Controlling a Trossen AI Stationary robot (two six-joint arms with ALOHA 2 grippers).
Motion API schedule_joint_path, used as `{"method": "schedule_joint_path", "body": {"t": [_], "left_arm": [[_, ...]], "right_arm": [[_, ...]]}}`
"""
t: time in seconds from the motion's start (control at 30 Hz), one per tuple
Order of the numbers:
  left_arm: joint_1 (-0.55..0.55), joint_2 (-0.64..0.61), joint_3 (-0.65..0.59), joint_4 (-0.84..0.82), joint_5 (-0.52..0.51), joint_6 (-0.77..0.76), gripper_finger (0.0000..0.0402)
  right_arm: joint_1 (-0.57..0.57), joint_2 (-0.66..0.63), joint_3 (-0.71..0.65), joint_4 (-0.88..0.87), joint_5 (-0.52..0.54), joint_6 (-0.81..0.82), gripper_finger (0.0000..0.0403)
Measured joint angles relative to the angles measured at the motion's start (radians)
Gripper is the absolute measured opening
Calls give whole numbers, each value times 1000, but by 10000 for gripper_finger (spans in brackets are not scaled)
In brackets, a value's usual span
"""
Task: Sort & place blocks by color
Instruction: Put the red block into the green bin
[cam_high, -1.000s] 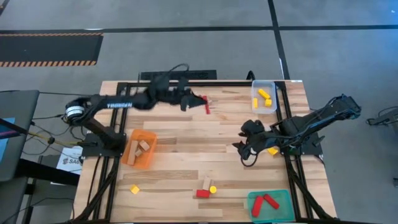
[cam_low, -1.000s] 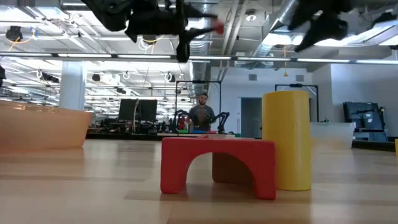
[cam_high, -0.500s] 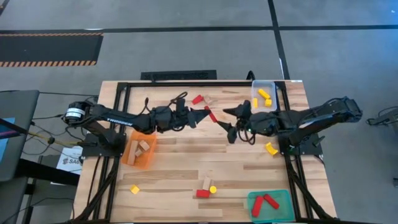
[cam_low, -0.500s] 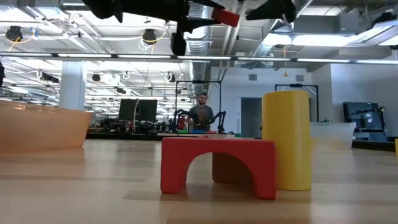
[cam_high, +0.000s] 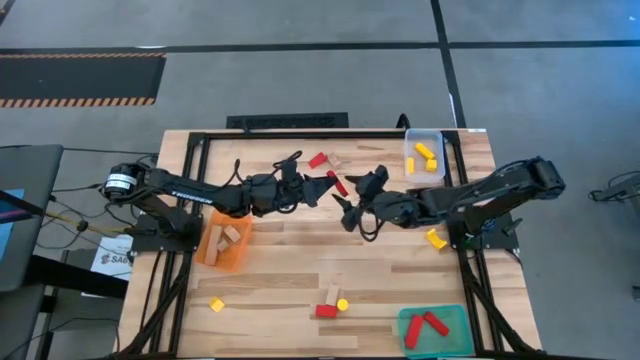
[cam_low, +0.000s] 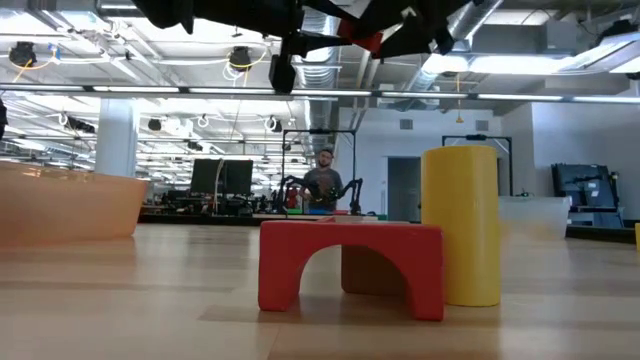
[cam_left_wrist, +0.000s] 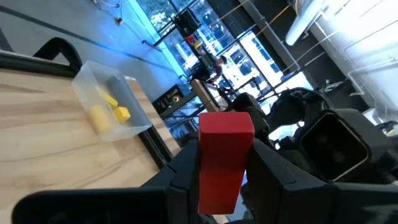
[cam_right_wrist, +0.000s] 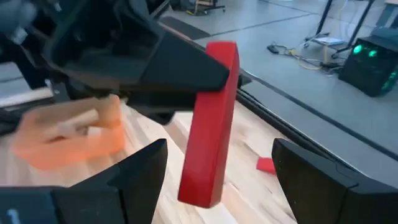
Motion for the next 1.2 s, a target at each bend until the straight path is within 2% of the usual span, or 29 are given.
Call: {"method": "schedule_joint_path", "body": {"t": [0.13,0.3,0.63,0.73,0.87,0.97,1.07,1.13,1.2], "left_arm": [[0,-1,0,-28,0,-3,72],[0,-1,0,-31,0,-3,72],[3,0,0,-43,42,10,76],[1,-4,1,-55,85,48,104],[21,-12,1,-127,149,120,171],[70,-56,3,-202,237,171,215],[118,-127,2,-353,288,194,243],[141,-175,1,-485,290,218,250],[154,-215,1,-563,278,243,251]], "right_arm": [[0,38,35,-5,17,-48,299],[0,67,66,-30,16,-71,247],[-19,37,73,-185,-19,24,41],[-13,12,73,-195,-60,34,41],[-4,-65,74,-338,-63,108,41],[-23,-149,72,-603,-71,229,41],[-57,-217,71,-857,-115,357,41],[-73,-258,68,-971,-186,381,41],[-63,-284,71,-1006,-292,383,42]]}}
